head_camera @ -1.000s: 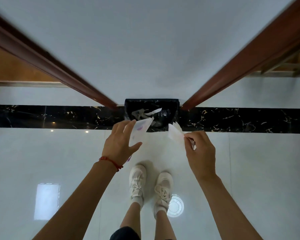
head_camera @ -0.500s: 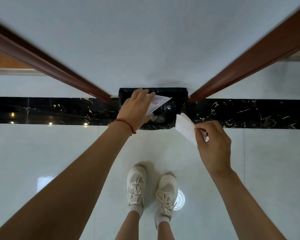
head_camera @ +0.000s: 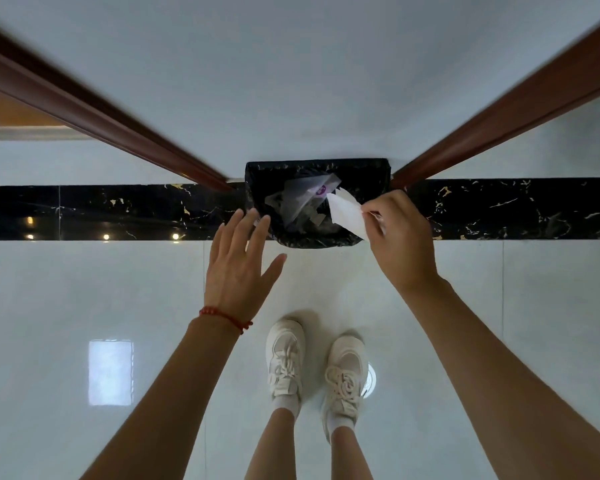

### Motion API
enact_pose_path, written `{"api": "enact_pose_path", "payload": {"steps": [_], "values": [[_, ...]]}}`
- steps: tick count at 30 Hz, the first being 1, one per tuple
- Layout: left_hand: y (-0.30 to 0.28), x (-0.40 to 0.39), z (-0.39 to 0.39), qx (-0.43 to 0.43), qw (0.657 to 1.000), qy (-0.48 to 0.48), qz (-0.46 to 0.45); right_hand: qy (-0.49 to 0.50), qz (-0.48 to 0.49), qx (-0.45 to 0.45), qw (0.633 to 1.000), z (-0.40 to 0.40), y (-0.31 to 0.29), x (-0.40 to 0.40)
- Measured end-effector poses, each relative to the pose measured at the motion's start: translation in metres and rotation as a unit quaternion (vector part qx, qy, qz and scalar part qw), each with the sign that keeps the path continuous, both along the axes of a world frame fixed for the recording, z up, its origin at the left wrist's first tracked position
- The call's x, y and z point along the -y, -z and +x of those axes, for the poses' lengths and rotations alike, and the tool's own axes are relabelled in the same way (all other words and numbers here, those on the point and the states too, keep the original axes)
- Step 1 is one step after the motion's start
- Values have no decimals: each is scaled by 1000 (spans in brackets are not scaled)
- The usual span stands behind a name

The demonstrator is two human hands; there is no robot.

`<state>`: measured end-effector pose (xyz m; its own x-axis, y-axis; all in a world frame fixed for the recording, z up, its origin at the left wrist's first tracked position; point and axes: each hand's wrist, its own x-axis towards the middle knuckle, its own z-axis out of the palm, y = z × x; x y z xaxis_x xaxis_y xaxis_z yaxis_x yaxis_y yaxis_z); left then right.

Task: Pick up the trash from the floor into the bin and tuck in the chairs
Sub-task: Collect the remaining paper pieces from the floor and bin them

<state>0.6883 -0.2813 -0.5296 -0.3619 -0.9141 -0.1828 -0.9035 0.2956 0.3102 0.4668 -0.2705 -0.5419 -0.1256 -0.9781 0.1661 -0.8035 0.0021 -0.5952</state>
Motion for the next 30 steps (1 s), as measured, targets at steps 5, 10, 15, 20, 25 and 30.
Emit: {"api": "enact_pose_path", "payload": {"steps": [5,10,15,20,25,30], "values": [[-1,-9,13,-7,1000,-7,-14,-25,2,-16,1000,21,12,26],[-4,-4,21,7,1000,-12,2,9,50,-51,997,26,10,32],[-22,-4,18,15,1000,-12,11,-9,107,-74,991,15,-18,4],[-68,-14,12,15,1000,8,5,-22,135,-114,984,4,-68,-35],[-129,-29,12,31,999,14,16,3,175,-119,977,-1,-125,-65],[-202,-45,12,32,999,21,12,29,163,-110,980,5,-197,-88]]}}
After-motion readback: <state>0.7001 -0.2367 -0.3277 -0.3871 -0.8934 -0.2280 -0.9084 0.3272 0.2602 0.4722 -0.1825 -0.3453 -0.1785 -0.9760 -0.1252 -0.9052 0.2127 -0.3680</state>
